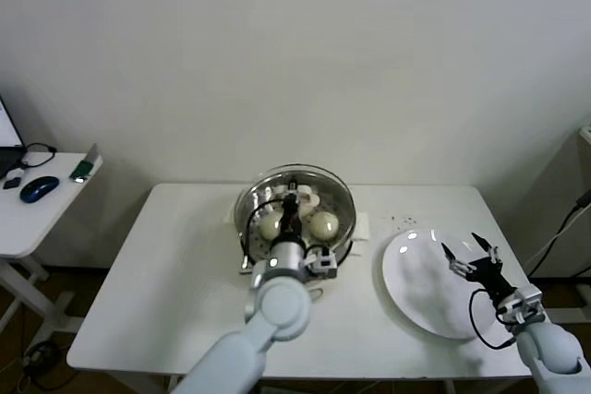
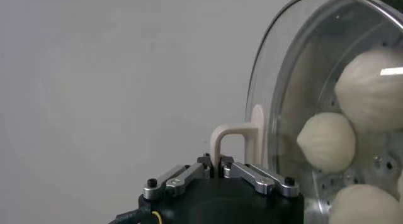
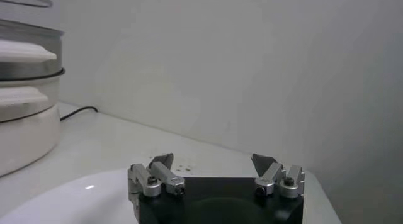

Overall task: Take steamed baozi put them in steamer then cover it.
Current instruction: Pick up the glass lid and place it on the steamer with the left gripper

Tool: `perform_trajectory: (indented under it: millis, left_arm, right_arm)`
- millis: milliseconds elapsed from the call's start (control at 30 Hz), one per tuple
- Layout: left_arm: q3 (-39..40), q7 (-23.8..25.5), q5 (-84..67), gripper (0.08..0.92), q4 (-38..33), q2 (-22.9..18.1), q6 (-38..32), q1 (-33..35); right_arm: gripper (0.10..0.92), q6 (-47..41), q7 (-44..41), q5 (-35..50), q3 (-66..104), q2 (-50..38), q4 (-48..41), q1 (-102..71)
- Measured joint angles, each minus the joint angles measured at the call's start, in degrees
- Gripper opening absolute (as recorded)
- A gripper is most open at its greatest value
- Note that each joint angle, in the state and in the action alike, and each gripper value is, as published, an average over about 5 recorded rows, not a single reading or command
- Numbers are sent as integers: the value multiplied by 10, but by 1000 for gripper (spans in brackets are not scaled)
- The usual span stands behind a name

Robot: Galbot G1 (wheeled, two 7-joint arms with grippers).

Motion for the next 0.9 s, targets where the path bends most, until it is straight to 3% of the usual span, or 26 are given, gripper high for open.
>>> perform_trajectory:
  millis: [900]
  left_arm:
    - [5, 22, 31, 151, 50, -20, 0, -14]
  right_arm:
    - [823, 9, -2, -15, -9, -1, -15, 18]
